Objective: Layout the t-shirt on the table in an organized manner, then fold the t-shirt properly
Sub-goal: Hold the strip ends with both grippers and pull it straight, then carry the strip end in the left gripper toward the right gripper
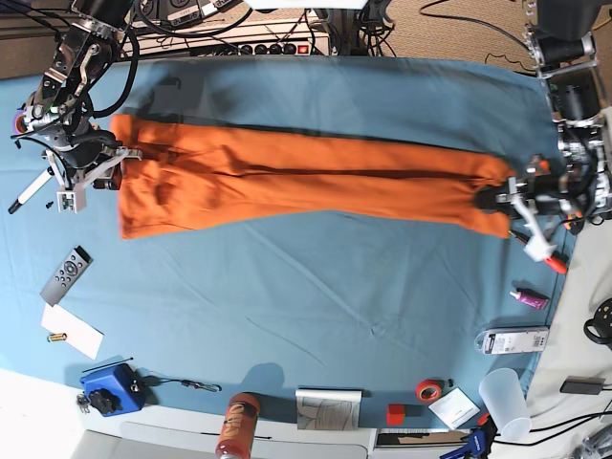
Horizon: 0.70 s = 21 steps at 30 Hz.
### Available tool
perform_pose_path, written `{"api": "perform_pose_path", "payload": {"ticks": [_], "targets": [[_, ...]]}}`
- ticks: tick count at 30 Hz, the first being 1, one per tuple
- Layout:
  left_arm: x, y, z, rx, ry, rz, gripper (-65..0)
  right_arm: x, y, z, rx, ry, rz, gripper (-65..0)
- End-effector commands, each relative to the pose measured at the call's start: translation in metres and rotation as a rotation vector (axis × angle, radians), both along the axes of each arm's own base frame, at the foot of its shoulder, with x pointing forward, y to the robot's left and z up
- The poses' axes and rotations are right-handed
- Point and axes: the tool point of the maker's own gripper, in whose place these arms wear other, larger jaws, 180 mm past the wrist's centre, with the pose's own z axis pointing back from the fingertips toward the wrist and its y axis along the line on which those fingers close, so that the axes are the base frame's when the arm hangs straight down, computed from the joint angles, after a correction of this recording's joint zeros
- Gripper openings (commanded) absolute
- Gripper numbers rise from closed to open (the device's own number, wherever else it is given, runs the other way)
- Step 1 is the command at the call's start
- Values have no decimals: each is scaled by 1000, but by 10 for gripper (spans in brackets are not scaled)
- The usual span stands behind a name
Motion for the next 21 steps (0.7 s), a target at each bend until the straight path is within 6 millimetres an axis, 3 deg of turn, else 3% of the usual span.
{"api": "perform_pose_path", "payload": {"ticks": [1, 5, 11, 14, 17, 21], "targets": [[17, 9, 30, -27, -104, 6, -650, 10, -4, 16, -16, -57, 5, -494], [26, 14, 61, -93, -215, 1, -650, 17, -4, 22, -16, -77, 5, -494], [25, 11, 71, -88, -249, -23, -650, 28, -4, 32, -17, -110, 4, -494], [17, -3, 74, -66, -266, -89, -650, 31, -4, 35, -17, -120, 3, -494], [1, -29, 74, -16, -292, -223, -650, 31, -4, 35, -17, -121, 2, -494], [-21, -54, 56, 207, -240, -398, -650, 29, -5, 32, -23, -101, 0, -494]]}}
